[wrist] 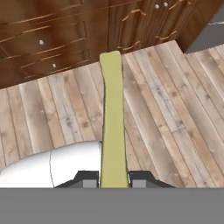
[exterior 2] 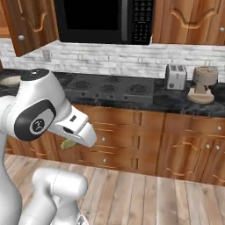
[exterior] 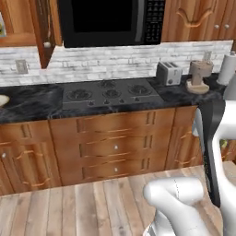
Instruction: Pick the egg and butter from the fridge and place them by the bowl for mixing.
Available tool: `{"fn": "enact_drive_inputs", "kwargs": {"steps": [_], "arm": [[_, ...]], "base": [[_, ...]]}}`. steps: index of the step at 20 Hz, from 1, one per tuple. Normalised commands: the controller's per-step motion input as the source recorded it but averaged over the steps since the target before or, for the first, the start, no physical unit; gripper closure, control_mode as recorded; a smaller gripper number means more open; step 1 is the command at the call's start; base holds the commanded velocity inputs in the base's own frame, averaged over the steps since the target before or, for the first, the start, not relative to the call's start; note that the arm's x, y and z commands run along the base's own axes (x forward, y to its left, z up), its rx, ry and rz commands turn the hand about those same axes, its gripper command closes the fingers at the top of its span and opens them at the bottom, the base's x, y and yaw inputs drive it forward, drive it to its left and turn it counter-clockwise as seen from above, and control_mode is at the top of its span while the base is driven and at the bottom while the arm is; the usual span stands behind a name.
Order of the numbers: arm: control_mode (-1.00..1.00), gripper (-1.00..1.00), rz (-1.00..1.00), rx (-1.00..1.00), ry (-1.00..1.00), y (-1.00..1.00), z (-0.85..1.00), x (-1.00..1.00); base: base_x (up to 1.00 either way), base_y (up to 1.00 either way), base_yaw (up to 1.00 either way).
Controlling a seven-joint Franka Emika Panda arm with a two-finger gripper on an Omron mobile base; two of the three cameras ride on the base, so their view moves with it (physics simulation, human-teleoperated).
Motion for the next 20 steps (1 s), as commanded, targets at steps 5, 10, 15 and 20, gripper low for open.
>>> {"fn": "enact_drive_inputs", "kwargs": {"steps": [5,10,15,20], "arm": [[1.00,1.00,0.00,0.00,0.00,0.00,0.00,0.00],[1.00,1.00,0.00,0.00,0.00,0.00,0.00,0.00],[1.00,1.00,0.00,0.00,0.00,0.00,0.00,0.00],[1.00,1.00,0.00,0.00,0.00,0.00,0.00,0.00]], "base": [[-0.29,1.00,0.00],[-0.32,1.00,0.00],[-0.23,1.00,0.00],[-0.03,1.00,0.00]]}}
